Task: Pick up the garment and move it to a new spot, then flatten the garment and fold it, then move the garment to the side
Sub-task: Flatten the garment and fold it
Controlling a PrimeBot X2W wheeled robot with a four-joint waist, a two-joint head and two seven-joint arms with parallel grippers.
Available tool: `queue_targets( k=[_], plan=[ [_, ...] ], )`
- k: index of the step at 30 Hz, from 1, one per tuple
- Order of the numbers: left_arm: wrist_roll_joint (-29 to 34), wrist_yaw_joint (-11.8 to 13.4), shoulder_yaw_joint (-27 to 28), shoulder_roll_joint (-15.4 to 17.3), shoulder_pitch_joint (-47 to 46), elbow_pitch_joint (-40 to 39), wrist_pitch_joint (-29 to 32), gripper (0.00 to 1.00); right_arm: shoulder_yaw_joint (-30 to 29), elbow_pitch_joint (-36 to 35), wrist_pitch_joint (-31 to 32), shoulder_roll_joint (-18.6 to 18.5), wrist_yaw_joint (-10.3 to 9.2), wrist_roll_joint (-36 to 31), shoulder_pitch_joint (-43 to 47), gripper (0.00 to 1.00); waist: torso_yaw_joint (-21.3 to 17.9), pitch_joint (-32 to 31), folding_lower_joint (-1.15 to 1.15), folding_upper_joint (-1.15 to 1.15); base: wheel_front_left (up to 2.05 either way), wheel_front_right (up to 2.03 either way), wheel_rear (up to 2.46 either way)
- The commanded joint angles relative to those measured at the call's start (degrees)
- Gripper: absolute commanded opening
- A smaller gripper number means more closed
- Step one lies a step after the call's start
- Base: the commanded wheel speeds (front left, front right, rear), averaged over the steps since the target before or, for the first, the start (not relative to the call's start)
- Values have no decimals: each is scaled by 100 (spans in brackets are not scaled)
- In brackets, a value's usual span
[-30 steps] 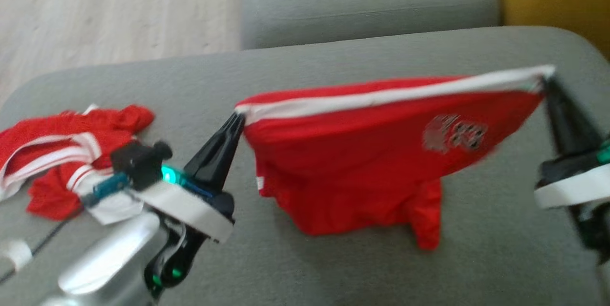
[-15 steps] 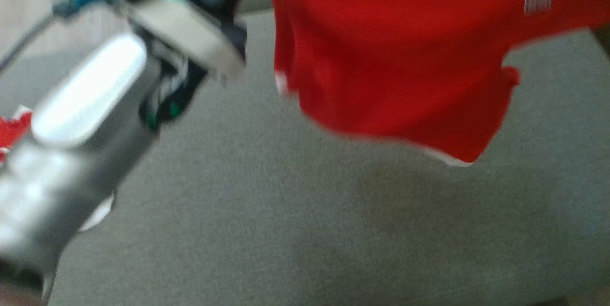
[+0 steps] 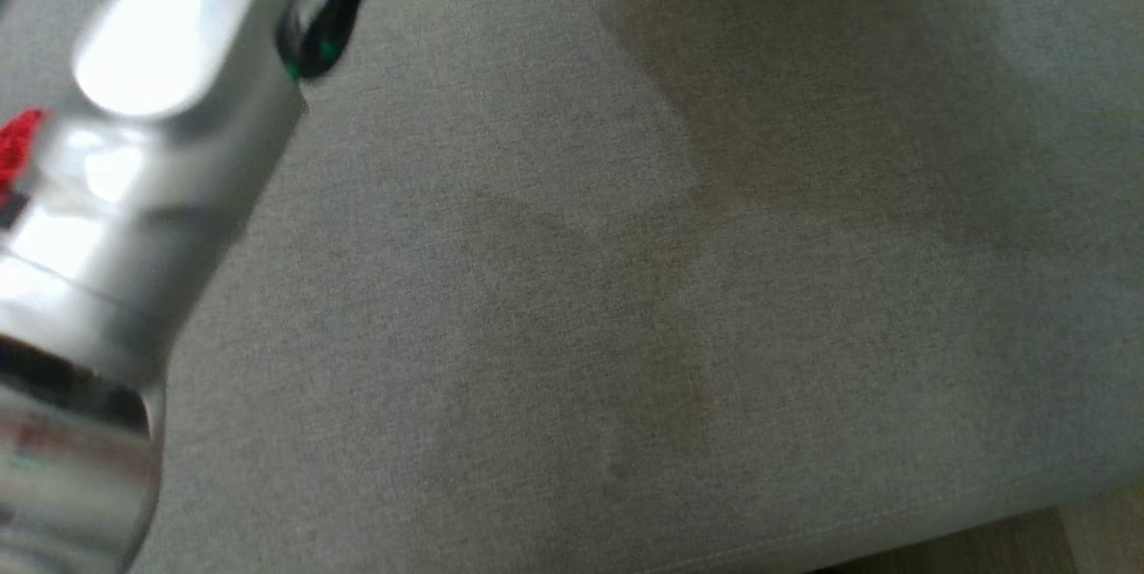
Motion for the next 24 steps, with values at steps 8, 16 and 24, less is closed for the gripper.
queue_targets(
  k=[8, 16, 24],
  plan=[
    [353, -35, 84, 271, 1723, -760, -27, 0, 107, -593, -27, 208, 37, 134, 1890, 0, 28, -34, -2, 0, 0, 0, 0],
    [1236, -25, 436, 456, 4647, -1585, -27, 0, -15, -786, -28, 332, 37, 469, 4138, 0, -25, -753, -2, 0, 0, 0, 0],
    [1751, 141, 883, 394, 6349, -2193, -28, 0, -389, -1314, 64, 416, 37, 635, 5871, 0, 4, -1377, -2, 0, 0, 0, 0]
  ],
)
